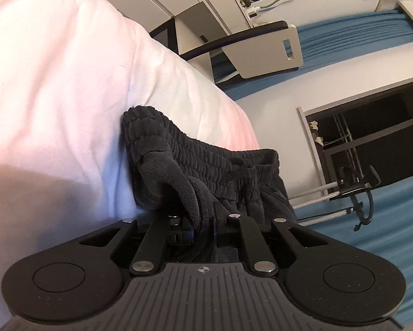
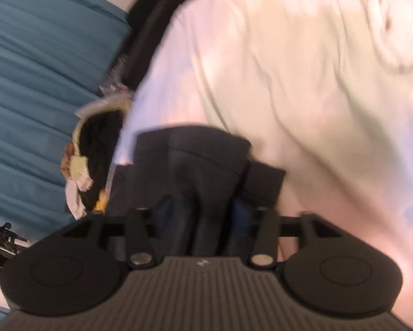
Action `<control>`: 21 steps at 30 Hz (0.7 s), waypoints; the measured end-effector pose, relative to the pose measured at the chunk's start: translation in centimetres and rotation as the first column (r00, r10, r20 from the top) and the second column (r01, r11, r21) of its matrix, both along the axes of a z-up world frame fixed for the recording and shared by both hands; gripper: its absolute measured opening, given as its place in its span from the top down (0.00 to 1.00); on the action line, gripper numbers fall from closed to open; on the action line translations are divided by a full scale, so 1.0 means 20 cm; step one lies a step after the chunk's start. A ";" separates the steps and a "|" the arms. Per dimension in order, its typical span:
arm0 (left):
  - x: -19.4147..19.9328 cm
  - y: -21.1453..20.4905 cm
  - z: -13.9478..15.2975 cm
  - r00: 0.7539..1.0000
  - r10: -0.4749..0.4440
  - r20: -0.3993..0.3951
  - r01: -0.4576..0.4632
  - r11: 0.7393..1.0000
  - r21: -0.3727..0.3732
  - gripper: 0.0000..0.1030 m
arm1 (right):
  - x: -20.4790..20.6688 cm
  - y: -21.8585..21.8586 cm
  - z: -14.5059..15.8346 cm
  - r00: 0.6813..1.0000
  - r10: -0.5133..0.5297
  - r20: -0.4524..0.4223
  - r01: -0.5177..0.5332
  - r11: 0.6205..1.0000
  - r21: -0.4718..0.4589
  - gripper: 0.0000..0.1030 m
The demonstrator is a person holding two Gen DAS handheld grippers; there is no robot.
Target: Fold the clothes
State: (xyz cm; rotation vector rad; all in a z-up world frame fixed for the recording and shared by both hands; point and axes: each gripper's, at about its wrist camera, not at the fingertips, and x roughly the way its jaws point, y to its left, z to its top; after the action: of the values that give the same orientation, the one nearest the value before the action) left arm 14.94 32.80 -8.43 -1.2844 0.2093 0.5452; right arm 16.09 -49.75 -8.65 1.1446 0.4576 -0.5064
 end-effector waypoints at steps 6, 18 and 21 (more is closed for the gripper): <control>-0.03 0.00 -0.01 1.000 0.002 0.011 -0.001 1.000 -0.019 0.87 | -0.10 0.00 -0.04 0.998 0.019 -0.063 -0.019 1.000 0.003 0.53; -0.03 -0.07 0.02 0.999 0.014 -0.043 -0.010 0.997 0.077 0.88 | 0.08 -0.02 -0.13 0.992 0.108 -0.058 -0.109 0.994 -0.006 0.86; 0.03 -0.15 0.05 0.996 0.041 -0.081 -0.026 0.982 0.185 0.89 | 0.06 0.08 0.05 0.986 0.119 0.113 -0.105 0.987 -0.122 0.87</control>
State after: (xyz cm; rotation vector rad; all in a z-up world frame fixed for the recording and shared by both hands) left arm 15.49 29.79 -7.33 -1.0879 0.2029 0.6339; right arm 17.23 -48.11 -7.60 1.0258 0.3811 -0.3591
